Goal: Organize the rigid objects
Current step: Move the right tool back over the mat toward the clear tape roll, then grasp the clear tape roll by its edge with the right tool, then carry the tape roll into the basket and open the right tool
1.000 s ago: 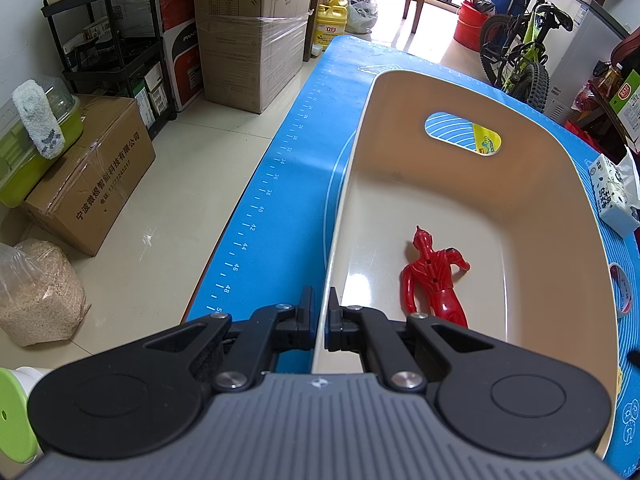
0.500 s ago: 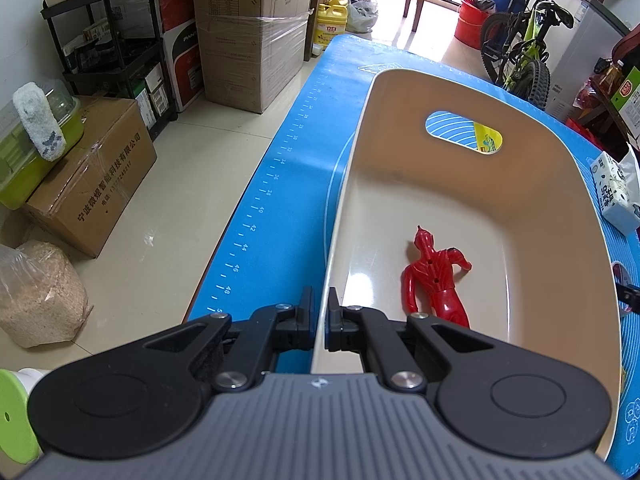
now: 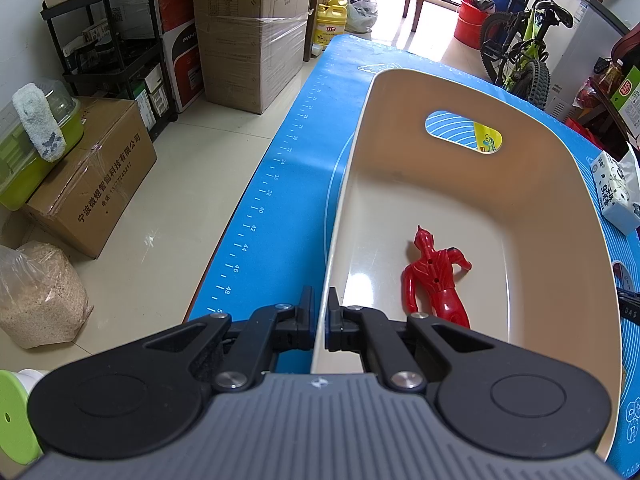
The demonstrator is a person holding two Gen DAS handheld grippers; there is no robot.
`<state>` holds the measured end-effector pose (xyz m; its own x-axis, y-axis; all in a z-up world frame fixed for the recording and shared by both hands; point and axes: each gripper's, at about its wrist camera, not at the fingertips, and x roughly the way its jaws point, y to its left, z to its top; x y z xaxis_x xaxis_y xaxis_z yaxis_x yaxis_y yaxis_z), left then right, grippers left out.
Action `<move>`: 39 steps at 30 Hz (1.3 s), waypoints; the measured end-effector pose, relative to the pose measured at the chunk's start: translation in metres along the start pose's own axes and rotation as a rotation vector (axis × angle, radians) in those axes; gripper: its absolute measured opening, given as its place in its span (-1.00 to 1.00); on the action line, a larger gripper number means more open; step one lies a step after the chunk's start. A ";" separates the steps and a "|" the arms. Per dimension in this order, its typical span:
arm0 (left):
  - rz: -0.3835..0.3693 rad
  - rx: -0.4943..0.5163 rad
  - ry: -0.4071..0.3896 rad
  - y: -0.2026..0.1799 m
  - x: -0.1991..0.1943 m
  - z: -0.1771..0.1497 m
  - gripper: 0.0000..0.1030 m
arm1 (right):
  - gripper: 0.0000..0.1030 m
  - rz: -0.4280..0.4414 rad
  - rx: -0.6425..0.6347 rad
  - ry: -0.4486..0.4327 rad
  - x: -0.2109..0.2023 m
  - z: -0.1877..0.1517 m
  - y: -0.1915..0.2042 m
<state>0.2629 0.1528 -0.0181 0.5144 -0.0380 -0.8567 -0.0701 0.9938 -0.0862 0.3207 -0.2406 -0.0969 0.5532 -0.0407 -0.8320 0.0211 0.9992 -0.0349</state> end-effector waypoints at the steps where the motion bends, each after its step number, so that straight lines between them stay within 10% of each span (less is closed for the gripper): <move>1: -0.001 -0.001 0.000 0.000 0.000 0.000 -0.89 | -0.40 0.010 0.017 0.000 0.000 0.000 -0.004; 20: -0.002 -0.001 0.000 -0.001 0.000 0.000 -0.89 | -0.65 0.078 0.087 -0.218 -0.078 0.007 -0.001; 39: 0.003 0.003 -0.001 -0.001 0.000 0.000 -0.89 | -0.65 0.374 -0.148 -0.349 -0.154 0.049 0.147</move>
<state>0.2628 0.1518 -0.0181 0.5148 -0.0346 -0.8566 -0.0694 0.9942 -0.0819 0.2793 -0.0871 0.0526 0.7452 0.3461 -0.5700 -0.3342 0.9335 0.1299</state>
